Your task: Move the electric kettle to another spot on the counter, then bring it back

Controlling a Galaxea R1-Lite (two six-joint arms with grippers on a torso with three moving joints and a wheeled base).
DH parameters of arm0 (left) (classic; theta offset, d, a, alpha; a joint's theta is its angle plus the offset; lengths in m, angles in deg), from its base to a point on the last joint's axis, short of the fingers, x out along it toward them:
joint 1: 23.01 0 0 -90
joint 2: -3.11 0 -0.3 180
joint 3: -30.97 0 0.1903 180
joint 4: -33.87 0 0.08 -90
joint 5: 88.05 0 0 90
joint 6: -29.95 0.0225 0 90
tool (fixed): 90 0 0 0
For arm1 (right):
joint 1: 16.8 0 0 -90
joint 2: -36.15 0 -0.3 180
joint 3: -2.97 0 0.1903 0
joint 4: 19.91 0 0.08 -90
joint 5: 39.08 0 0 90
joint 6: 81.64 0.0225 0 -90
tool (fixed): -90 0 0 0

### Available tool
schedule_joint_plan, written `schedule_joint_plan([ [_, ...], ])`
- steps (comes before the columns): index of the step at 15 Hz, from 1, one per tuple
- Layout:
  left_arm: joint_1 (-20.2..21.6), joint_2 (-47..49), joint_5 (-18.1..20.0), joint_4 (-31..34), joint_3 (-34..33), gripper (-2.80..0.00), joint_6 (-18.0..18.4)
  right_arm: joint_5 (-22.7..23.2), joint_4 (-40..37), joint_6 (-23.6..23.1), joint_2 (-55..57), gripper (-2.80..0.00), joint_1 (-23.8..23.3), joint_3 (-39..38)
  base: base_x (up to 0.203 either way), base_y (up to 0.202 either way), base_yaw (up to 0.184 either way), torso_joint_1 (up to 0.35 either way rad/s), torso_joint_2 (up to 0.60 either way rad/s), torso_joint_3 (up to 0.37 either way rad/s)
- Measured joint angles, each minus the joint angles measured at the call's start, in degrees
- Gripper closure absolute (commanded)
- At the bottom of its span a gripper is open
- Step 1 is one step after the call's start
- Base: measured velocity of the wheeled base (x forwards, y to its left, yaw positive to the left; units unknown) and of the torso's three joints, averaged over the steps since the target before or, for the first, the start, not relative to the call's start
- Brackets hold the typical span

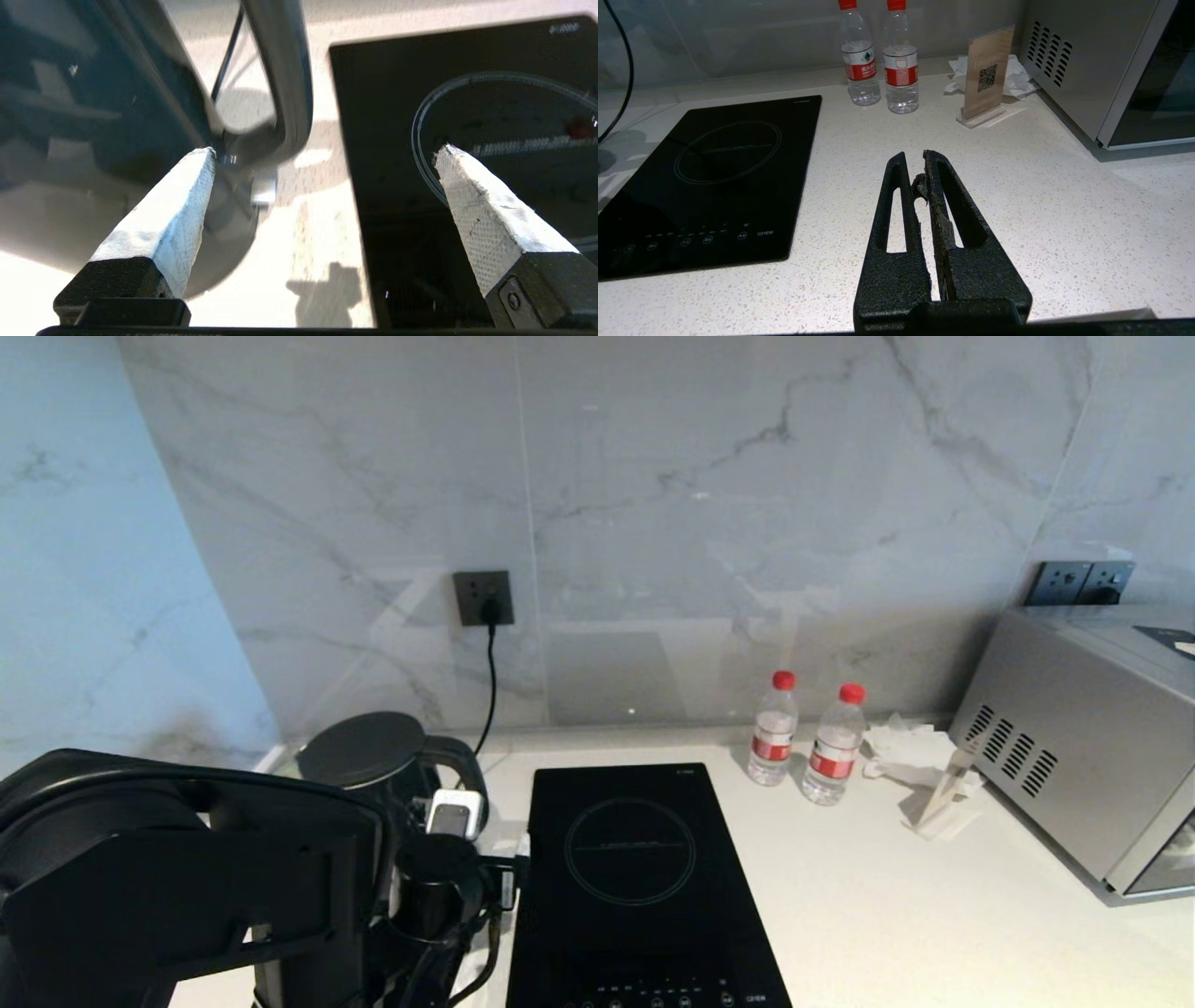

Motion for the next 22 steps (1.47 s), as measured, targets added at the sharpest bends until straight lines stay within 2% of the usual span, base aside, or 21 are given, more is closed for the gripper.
schedule_joint_plan([
  [5, -2.6, 1.1, -0.2, 0.0, -0.3, 0.00, -0.6, 0.0, 0.0, 0.0, 0.0, 0.00, 0.0, 0.0, 0.000, 0.000, 0.000, 0.000, 0.00, 0.000],
  [11, -5.1, 7.8, -1.3, 0.0, 5.4, 0.00, 0.2, 0.1, 0.0, 0.0, 0.0, 0.00, 0.0, 0.0, 0.000, 0.000, 0.000, 0.000, 0.00, 0.000],
  [15, -4.8, 11.8, -2.7, 0.0, 10.9, 0.00, 3.8, 0.0, 0.0, 0.0, 0.0, 0.00, 0.0, 0.0, 0.000, 0.000, 0.000, 0.000, 0.00, 0.000],
  [22, -4.8, 15.2, -3.1, 0.0, 15.7, 0.00, 9.7, 0.0, 0.0, 0.0, 0.0, 0.00, 0.0, 0.0, 0.000, 0.000, 0.000, 0.000, 0.00, 0.000],
])
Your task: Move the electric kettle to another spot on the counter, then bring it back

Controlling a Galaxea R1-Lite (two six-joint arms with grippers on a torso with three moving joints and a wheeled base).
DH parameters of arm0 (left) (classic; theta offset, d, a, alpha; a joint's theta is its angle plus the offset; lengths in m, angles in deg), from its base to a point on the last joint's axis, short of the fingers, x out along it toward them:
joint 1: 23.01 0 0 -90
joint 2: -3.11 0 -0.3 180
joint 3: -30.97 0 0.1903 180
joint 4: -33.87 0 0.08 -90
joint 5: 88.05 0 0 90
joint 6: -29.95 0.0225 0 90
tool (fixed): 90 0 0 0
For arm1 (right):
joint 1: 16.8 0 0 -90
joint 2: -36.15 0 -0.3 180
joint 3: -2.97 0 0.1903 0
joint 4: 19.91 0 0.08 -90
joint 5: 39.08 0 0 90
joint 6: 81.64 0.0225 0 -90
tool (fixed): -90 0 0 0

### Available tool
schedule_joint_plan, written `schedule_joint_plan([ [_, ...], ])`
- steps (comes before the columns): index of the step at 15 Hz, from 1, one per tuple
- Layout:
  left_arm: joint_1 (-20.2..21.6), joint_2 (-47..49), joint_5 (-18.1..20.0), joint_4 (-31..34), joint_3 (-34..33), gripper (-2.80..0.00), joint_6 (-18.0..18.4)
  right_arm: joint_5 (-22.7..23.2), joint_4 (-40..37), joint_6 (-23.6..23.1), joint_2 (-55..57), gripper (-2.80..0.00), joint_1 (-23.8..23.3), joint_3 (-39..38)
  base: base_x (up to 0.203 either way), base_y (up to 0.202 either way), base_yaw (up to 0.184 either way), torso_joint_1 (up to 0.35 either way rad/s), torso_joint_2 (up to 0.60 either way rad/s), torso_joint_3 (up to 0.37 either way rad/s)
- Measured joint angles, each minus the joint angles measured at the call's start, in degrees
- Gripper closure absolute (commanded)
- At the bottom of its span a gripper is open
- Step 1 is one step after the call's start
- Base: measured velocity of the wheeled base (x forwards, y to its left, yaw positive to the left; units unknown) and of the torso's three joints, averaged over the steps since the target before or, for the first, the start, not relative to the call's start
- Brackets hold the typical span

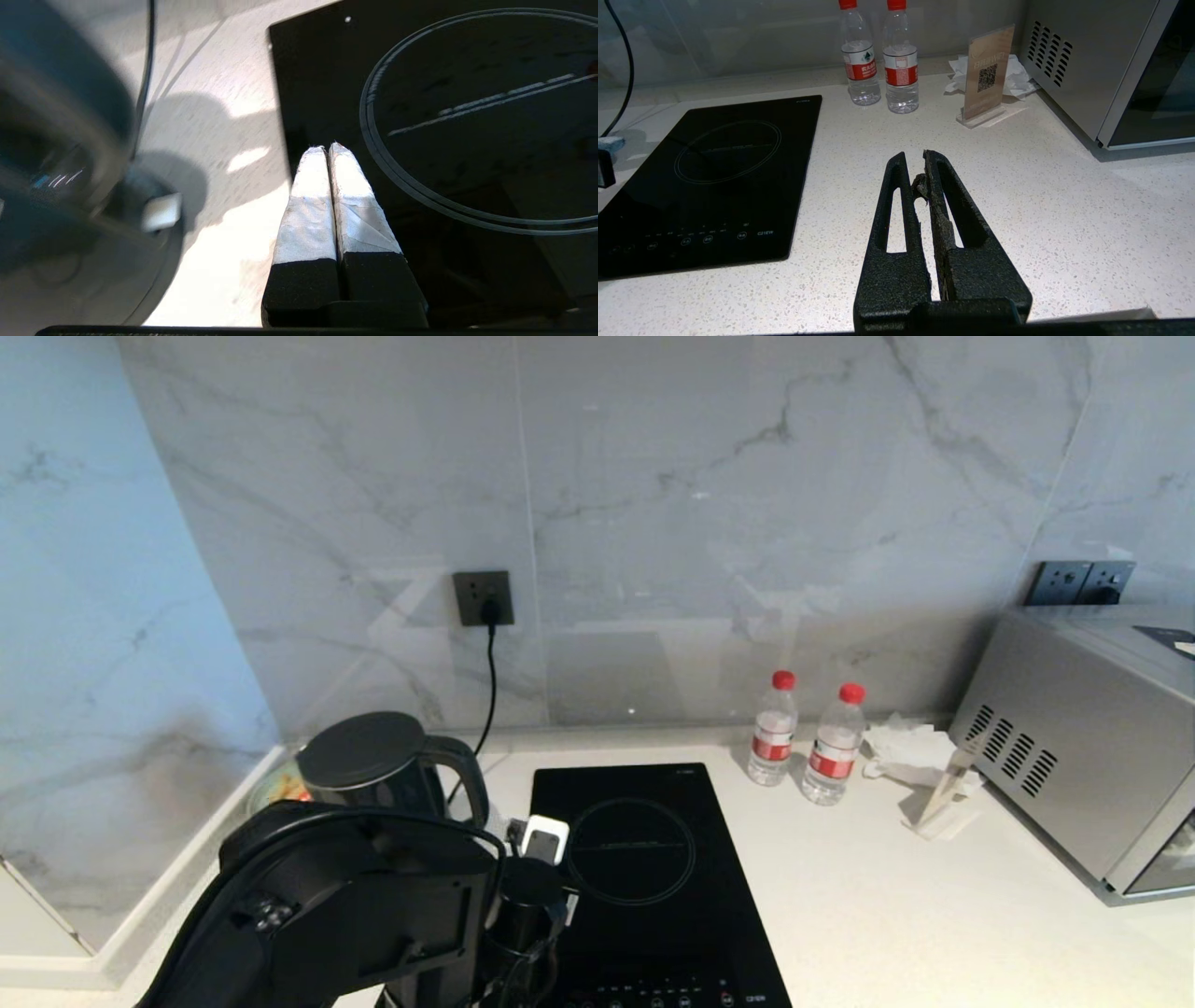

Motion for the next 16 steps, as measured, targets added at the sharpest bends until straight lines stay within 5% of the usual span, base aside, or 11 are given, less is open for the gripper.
schedule_joint_plan([
  [3, 0.8, 1.0, 0.2, 0.0, 2.1, 0.00, 0.7, 0.0, 0.0, 0.0, 0.0, 0.00, 0.0, 0.0, 0.000, 0.000, 0.000, 0.000, 0.00, 0.000],
  [4, 1.4, 1.2, 0.2, 0.0, 2.6, -2.80, 0.7, 0.0, 0.0, 0.0, 0.0, 0.00, 0.0, 0.0, 0.000, 0.000, 0.000, 0.000, 0.00, 0.000],
  [12, 2.6, 1.3, -0.1, 2.2, 1.0, -2.80, 0.8, 0.0, 0.0, 0.0, 0.0, 0.00, 0.0, 0.0, 0.000, 0.000, 0.000, 0.000, 0.00, 0.000],
  [16, 2.8, -0.1, -0.9, 9.1, 0.7, -2.80, 1.0, 0.0, 0.0, 0.0, 0.0, 0.00, 0.0, 0.0, 0.000, 0.000, 0.000, 0.000, 0.00, 0.000],
])
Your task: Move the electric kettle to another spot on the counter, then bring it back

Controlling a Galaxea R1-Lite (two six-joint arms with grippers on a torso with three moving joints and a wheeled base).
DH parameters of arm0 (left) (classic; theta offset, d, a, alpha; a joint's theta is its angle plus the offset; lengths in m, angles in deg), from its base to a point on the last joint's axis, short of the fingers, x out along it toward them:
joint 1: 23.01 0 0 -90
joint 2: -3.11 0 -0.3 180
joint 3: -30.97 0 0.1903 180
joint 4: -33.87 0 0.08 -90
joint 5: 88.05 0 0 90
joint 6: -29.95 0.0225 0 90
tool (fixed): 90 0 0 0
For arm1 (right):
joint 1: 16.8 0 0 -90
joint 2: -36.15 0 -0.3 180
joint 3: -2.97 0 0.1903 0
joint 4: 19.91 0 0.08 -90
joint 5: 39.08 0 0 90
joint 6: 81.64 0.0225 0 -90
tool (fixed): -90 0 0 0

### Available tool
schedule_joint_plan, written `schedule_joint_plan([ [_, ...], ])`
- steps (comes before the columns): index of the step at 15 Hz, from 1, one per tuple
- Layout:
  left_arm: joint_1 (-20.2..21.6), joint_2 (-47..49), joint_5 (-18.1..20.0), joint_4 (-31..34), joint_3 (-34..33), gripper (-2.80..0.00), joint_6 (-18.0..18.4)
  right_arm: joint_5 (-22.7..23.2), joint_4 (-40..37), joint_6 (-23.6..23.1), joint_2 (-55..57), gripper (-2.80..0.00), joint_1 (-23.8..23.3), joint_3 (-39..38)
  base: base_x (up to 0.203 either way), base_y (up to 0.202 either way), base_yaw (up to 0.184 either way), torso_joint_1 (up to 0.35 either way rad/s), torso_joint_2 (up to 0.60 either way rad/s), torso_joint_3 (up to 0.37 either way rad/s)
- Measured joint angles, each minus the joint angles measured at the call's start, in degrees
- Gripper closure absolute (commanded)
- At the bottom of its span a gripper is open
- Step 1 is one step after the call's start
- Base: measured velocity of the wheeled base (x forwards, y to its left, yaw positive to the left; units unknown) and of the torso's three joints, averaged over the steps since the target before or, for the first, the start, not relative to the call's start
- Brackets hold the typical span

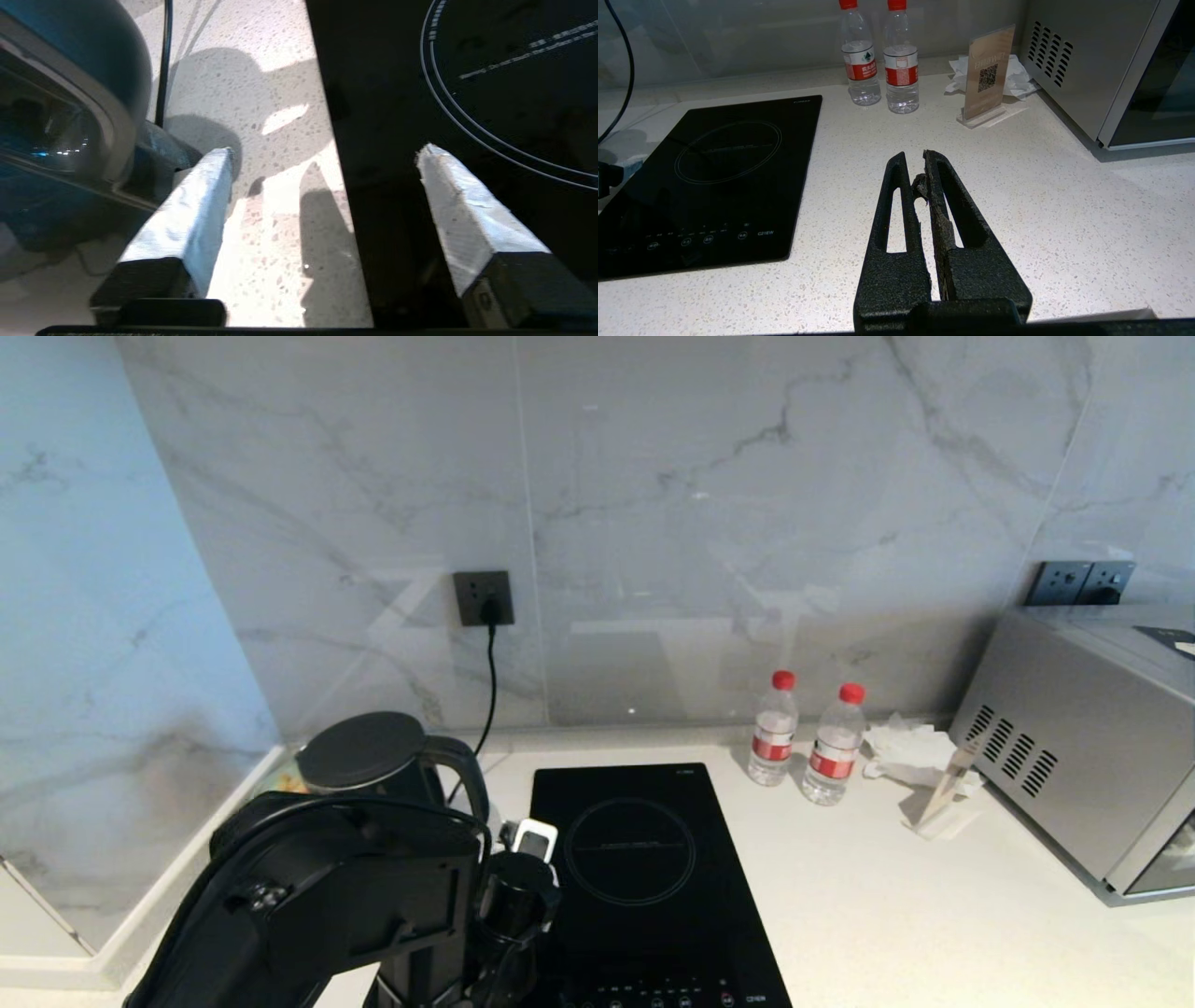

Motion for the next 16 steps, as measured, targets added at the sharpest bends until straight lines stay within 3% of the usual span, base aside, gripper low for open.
schedule_joint_plan([
  [6, -0.2, -0.7, -0.5, 4.3, 2.5, -2.80, 0.0, 0.0, 0.0, 0.0, 0.0, 0.00, 0.0, 0.0, 0.000, 0.000, 0.000, 0.000, 0.00, 0.000],
  [11, -0.2, -2.3, 0.2, 8.6, 4.0, -2.80, 2.7, 0.0, 0.0, 0.0, 0.0, 0.00, 0.0, 0.0, 0.000, 0.000, 0.000, 0.000, 0.00, 0.000],
  [16, -1.5, -2.6, 0.6, 3.6, 1.0, -2.80, 2.5, 0.0, 0.0, 0.0, 0.0, 0.00, 0.0, 0.0, 0.000, 0.000, 0.000, 0.000, 0.00, 0.000],
])
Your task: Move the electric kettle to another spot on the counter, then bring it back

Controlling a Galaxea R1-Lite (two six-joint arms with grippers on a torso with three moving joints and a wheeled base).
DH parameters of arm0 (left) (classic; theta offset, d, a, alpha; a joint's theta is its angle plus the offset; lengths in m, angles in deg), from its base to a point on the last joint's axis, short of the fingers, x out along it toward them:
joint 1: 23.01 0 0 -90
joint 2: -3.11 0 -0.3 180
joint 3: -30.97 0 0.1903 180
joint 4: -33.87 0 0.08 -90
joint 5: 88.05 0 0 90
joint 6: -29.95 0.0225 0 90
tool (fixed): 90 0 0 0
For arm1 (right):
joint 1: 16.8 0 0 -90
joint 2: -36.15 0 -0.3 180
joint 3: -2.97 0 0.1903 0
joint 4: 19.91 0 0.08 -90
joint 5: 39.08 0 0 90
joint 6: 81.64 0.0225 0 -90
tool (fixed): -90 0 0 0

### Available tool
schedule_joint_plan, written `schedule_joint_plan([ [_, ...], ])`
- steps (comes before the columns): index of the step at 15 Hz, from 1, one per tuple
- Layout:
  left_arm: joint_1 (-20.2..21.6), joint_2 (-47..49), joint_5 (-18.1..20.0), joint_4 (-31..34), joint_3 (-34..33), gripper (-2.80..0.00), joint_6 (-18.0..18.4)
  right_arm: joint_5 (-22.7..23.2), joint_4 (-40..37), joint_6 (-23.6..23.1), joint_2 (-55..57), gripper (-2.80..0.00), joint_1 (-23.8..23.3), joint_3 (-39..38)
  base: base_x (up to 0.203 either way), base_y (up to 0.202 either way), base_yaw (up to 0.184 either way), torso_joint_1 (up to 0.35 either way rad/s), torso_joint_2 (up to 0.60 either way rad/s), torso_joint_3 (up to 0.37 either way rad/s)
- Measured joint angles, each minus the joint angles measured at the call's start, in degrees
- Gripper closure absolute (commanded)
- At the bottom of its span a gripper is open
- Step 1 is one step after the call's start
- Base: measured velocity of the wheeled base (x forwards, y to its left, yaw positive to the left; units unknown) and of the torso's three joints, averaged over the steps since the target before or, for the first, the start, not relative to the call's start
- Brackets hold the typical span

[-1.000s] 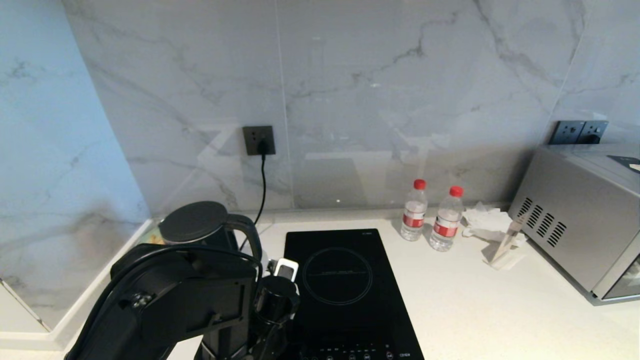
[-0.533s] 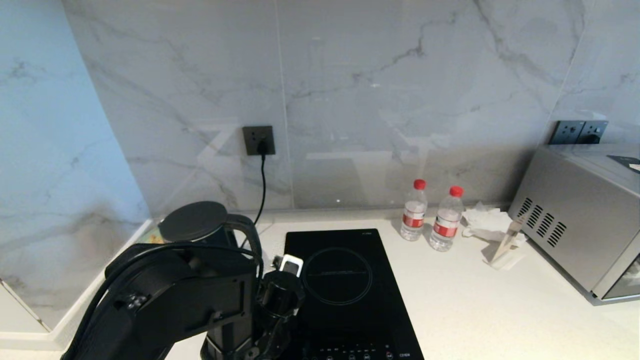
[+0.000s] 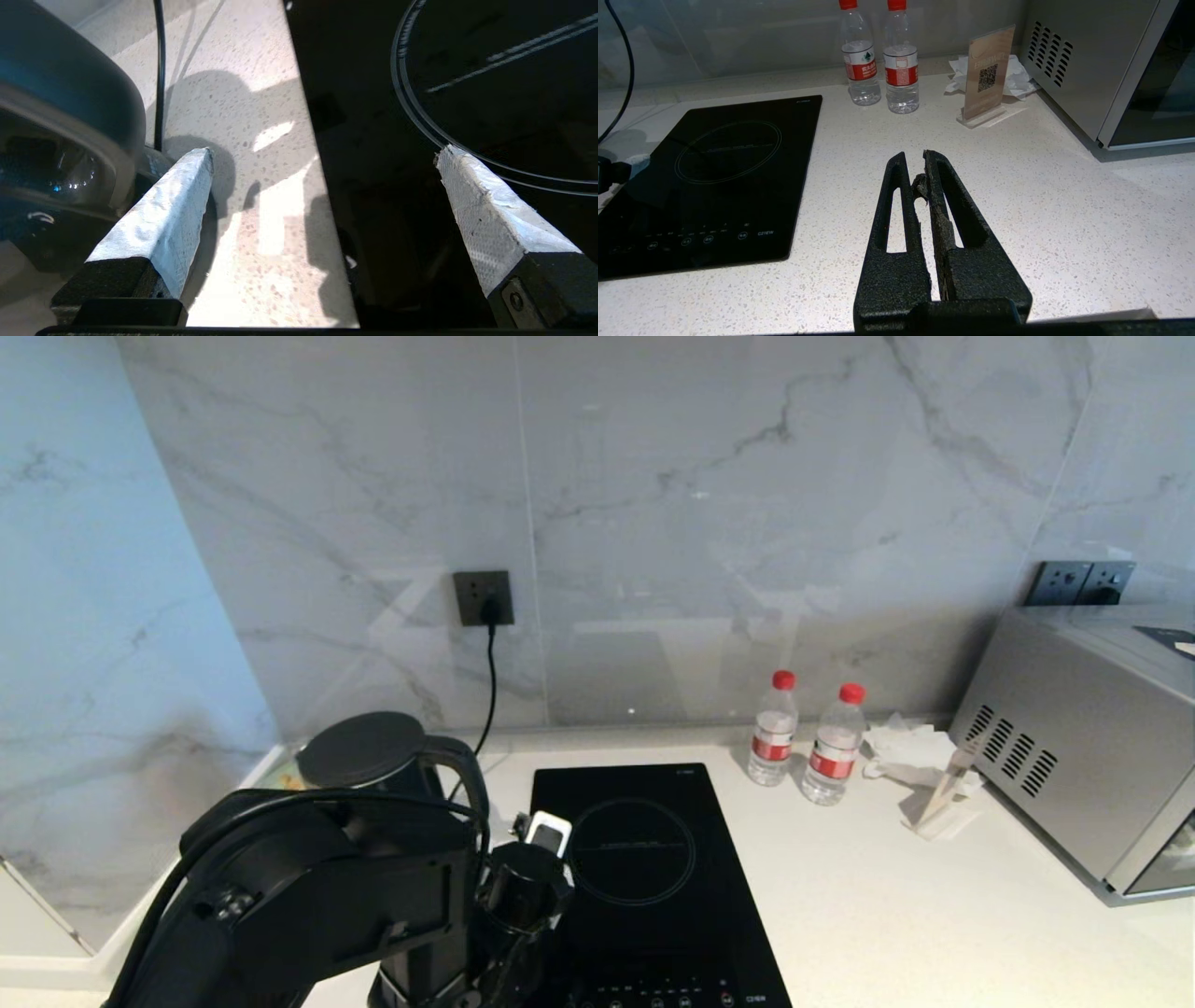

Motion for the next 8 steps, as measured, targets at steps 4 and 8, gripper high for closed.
schedule_joint_plan([
  [4, -0.4, 1.2, 1.5, -6.8, -3.2, -2.80, 0.3, 0.0, 0.0, 0.0, 0.0, 0.00, 0.0, 0.0, 0.000, 0.000, 0.000, 0.000, 0.00, 0.000],
  [8, -0.8, 1.4, 1.5, -5.0, -3.3, -2.80, 0.3, 0.0, 0.0, 0.0, 0.0, 0.00, 0.0, 0.0, 0.000, 0.000, 0.000, 0.004, 0.00, -0.073],
])
